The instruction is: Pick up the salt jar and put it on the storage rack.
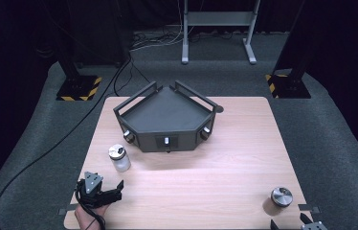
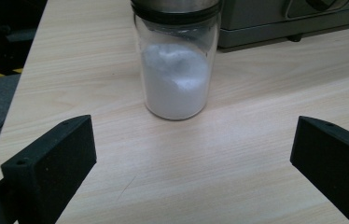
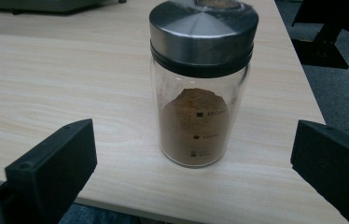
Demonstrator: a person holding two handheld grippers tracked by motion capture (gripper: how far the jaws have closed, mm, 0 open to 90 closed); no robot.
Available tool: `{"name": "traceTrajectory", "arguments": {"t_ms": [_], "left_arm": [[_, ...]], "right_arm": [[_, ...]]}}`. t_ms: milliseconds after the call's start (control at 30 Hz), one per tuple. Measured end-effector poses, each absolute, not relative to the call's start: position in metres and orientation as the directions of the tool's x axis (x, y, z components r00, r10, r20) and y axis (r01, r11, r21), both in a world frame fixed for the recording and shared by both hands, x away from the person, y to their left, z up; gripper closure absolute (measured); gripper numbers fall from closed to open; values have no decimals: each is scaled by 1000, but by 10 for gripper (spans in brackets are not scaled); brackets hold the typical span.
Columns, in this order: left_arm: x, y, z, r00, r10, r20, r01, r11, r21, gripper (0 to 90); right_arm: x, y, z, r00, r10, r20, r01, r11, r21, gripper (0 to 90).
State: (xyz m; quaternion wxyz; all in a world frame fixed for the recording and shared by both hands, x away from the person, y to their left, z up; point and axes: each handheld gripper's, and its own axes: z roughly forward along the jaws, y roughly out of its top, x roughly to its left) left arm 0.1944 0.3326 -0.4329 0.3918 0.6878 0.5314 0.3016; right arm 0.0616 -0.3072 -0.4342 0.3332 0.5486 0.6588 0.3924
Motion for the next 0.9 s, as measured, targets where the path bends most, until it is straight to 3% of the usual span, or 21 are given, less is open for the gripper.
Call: {"name": "traceTrajectory", "arguments": {"t_ms": [900], "left_arm": [[240, 325, -438, 246, 969, 4, 527, -137, 839, 2]], "right_arm": [[86, -310, -437, -155, 988, -3, 511, 83, 855, 0]]}}
